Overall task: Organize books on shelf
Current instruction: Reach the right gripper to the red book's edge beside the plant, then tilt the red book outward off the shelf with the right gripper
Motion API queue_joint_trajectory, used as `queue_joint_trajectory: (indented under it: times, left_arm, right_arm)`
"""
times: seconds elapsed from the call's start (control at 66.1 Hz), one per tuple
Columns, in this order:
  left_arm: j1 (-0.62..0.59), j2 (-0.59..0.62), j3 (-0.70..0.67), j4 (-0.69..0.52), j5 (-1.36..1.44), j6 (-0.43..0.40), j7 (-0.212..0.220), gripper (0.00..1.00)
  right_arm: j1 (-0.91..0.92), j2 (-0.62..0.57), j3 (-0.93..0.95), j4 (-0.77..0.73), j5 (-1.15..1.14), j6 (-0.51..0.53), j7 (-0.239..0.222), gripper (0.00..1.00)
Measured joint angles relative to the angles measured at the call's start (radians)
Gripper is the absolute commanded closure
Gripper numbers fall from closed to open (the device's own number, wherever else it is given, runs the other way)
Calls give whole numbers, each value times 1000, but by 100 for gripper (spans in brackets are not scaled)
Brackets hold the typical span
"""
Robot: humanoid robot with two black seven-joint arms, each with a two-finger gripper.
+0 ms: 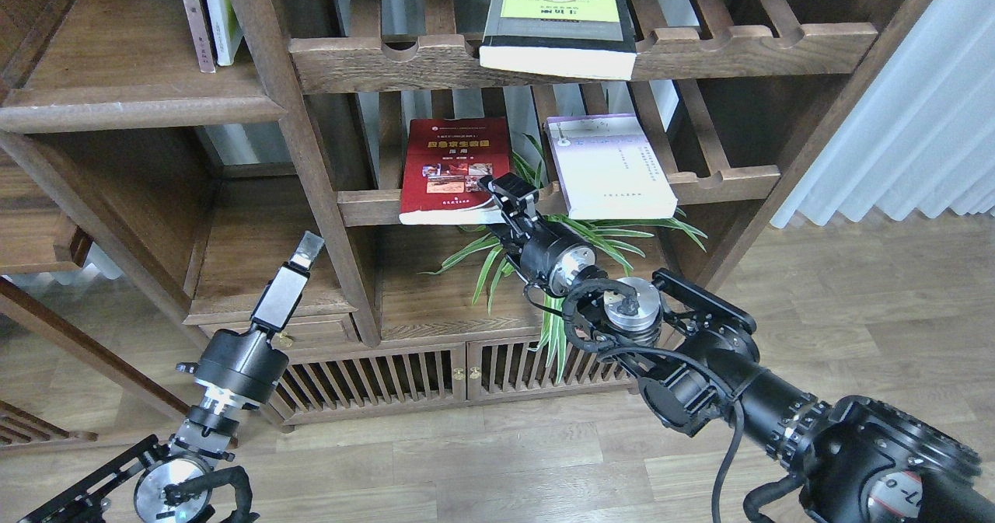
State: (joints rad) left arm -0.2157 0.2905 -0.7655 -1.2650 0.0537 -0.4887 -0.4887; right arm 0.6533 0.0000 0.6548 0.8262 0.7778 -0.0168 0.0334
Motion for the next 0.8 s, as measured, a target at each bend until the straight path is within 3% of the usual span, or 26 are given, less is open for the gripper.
queue_joint_trajectory:
  times: [0.091,0.393,0.484,0.575,0.802]
  left_arm:
    - [-1,0,-1,2,0,0,0,0]
    - [-3,-6,-2,10,0,0,0,0]
    - [-4,-7,-2,15,0,0,0,0]
    - [-4,-7,-2,21,0,0,0,0]
    - [-2,-13,-4,26,0,0,0,0]
  right_arm:
    - [3,0,0,-6,11,-3,-2,62]
    - [21,0,0,-25,34,-6,-3,73]
    - [23,0,2,-35,43,-6,-3,89]
    - [23,0,5,-43,54,-6,-2,95]
    - [24,0,8,-45,59,0,0,95]
